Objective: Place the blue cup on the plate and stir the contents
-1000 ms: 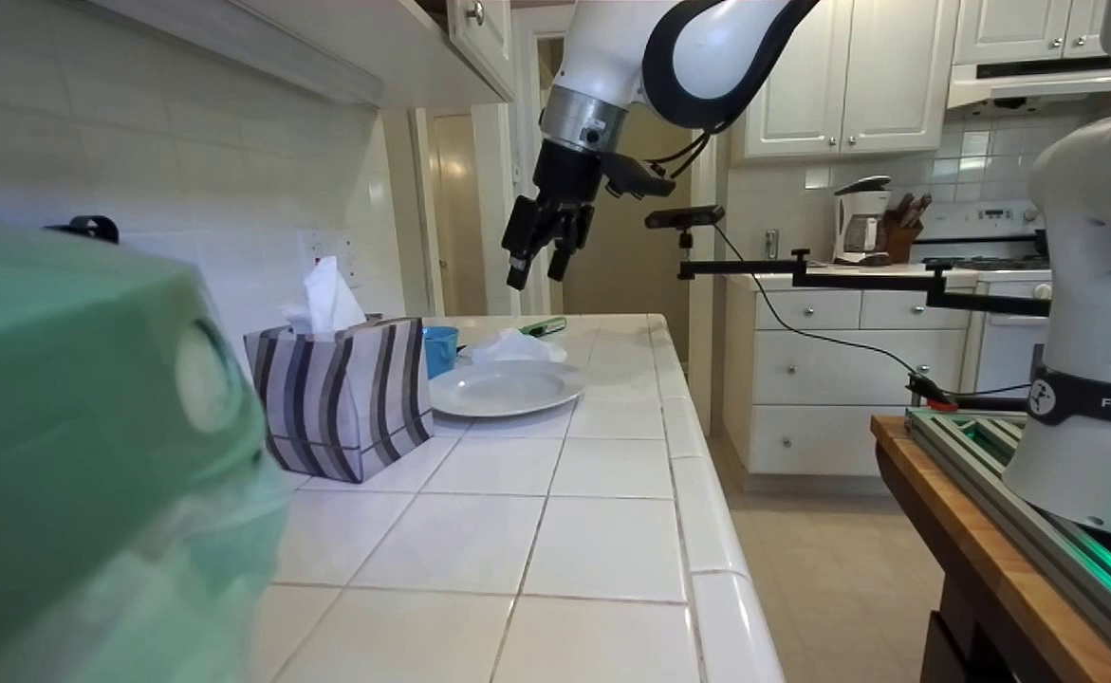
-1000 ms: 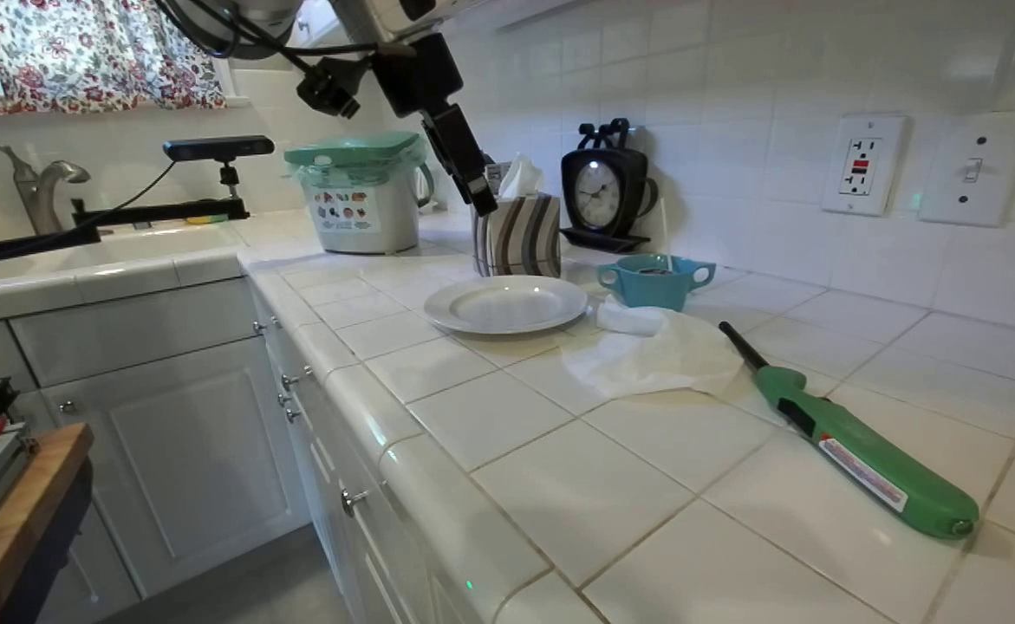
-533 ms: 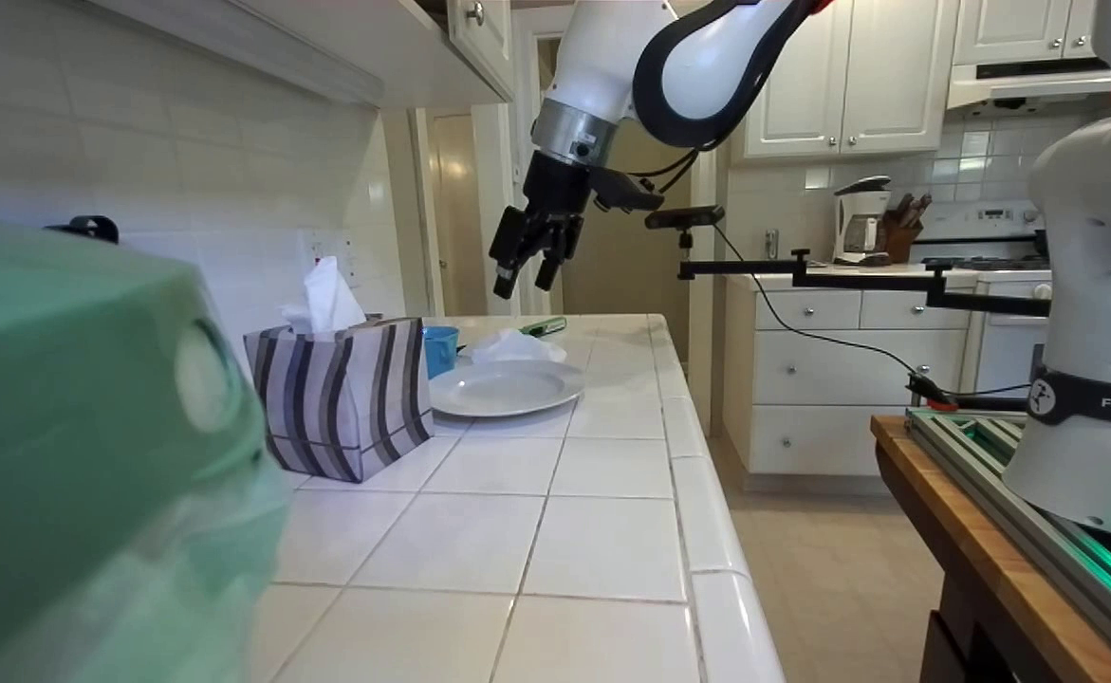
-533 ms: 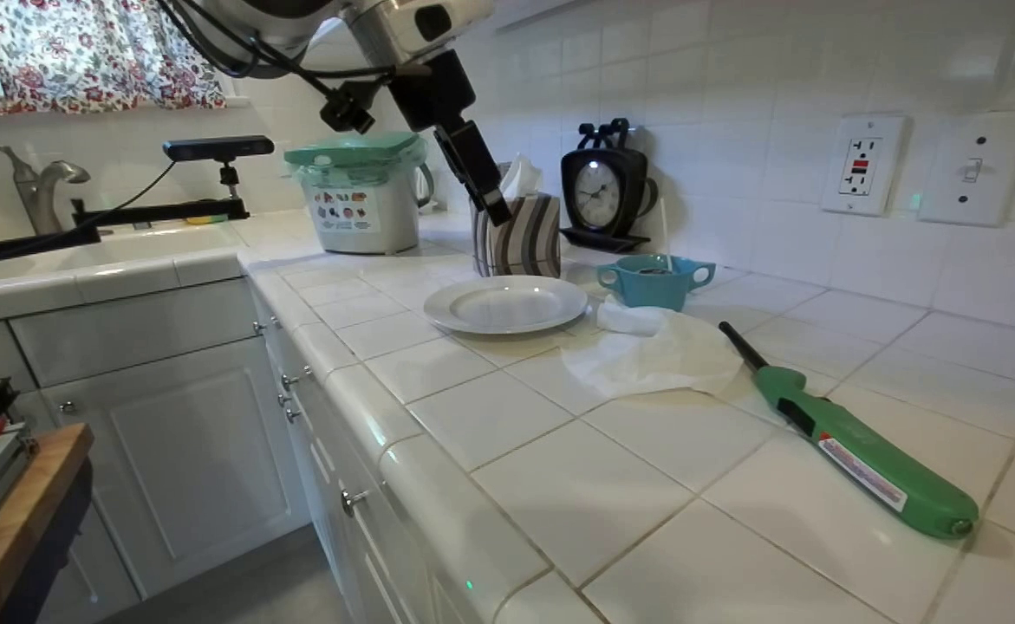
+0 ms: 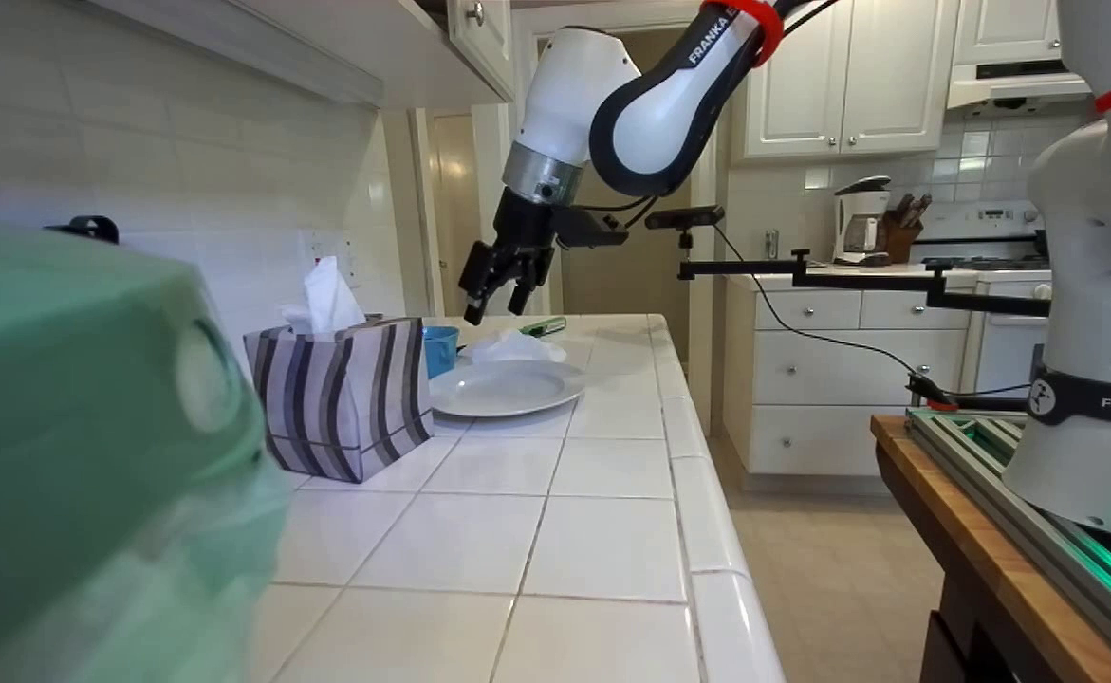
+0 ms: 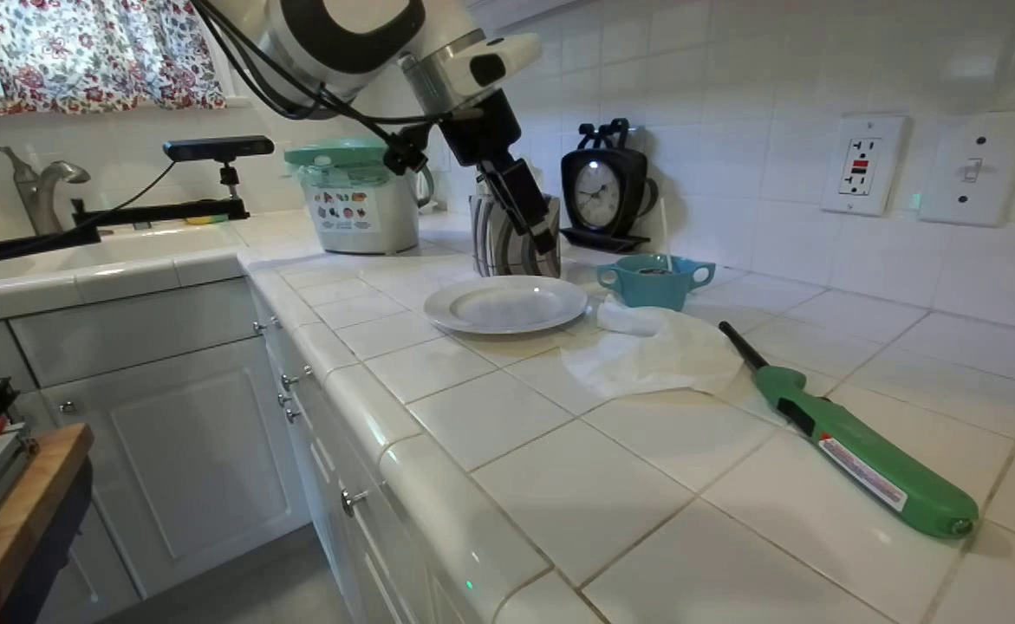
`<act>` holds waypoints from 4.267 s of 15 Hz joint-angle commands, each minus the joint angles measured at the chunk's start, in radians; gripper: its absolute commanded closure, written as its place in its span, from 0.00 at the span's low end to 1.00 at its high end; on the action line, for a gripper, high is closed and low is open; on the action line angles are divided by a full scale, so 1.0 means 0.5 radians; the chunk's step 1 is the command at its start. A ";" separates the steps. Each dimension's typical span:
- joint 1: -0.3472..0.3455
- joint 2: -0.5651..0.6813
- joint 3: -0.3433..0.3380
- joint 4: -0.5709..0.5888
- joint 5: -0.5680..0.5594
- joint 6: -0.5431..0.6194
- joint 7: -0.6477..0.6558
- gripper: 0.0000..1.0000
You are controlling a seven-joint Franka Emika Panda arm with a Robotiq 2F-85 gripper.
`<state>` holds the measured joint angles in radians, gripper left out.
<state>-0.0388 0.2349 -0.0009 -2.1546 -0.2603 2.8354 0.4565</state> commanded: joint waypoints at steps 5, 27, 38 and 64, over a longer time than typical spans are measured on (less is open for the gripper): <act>0.052 0.233 -0.083 0.227 -0.048 0.126 0.153 0.00; 0.627 0.610 -0.686 0.557 -0.032 0.189 0.668 0.35; 0.761 0.665 -0.847 0.565 0.002 0.220 0.689 0.98; 1.237 -0.333 -1.108 -0.500 -0.287 0.357 0.656 0.97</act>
<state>0.5757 0.1565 -0.5588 -2.3170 -0.3836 2.9945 0.8146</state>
